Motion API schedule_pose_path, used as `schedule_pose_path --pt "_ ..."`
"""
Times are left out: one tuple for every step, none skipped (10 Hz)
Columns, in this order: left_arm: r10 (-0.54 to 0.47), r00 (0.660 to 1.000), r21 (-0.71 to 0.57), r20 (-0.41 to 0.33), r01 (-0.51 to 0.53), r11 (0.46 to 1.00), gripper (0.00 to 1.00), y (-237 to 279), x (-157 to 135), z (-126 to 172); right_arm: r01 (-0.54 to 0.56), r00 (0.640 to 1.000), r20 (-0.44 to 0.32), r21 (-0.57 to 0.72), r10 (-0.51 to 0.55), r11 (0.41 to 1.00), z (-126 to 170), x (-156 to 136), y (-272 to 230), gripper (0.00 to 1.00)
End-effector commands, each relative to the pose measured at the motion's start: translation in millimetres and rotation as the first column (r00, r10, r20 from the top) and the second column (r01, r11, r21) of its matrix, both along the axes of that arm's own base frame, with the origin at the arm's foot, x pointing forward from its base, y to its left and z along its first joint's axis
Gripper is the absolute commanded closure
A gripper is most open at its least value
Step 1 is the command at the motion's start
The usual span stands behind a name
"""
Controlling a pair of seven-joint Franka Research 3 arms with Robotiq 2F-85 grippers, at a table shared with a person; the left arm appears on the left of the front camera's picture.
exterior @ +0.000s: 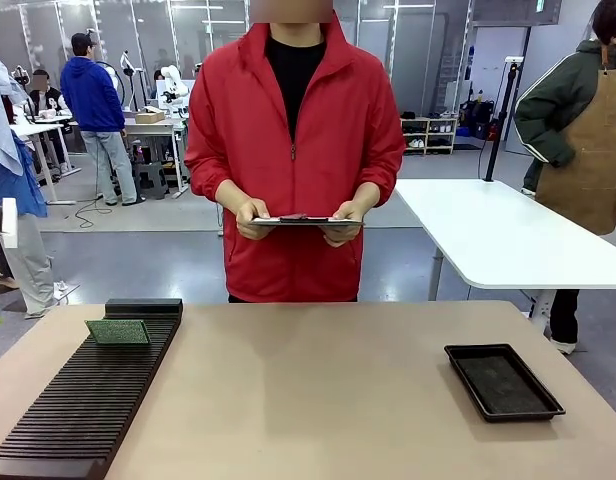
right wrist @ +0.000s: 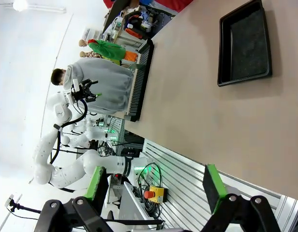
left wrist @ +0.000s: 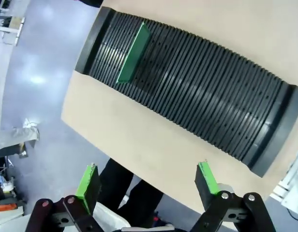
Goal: Inspect the PCB.
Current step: Pick up the Blank PCB and present it to the human.
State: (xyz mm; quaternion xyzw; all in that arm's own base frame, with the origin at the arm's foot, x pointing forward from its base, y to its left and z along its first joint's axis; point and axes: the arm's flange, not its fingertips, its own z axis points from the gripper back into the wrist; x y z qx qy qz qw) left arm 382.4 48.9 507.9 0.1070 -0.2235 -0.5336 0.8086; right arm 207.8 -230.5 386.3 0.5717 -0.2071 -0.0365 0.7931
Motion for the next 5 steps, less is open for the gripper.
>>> schedule_pose_path --pt "0.020 1.000 -0.026 0.010 -0.020 0.999 0.00 3.5 9.8 2.9 0.001 1.000 0.023 0.009 -0.001 1.000 1.0 -0.3 -0.3 0.00" --pt "0.016 1.000 -0.034 0.012 -0.016 0.999 0.00 3.0 1.0 3.0 0.001 1.000 0.023 0.009 -0.001 1.000 1.0 -0.3 -0.3 0.00" --pt "0.000 1.000 -0.010 -0.008 0.000 1.000 0.00 1.7 6.1 -3.9 0.001 1.000 0.023 0.009 -0.001 1.000 1.0 -0.3 -0.3 0.00" --pt "0.000 1.000 -0.010 -0.008 0.000 1.000 0.00 1.7 6.1 -3.9 0.001 1.000 0.023 0.009 -0.001 1.000 1.0 -0.3 -0.3 0.00" --pt "0.000 1.000 -0.010 -0.008 0.000 1.000 0.00 1.7 6.1 -3.9 0.001 1.000 0.023 0.009 -0.001 1.000 1.0 -0.3 -0.3 0.00"
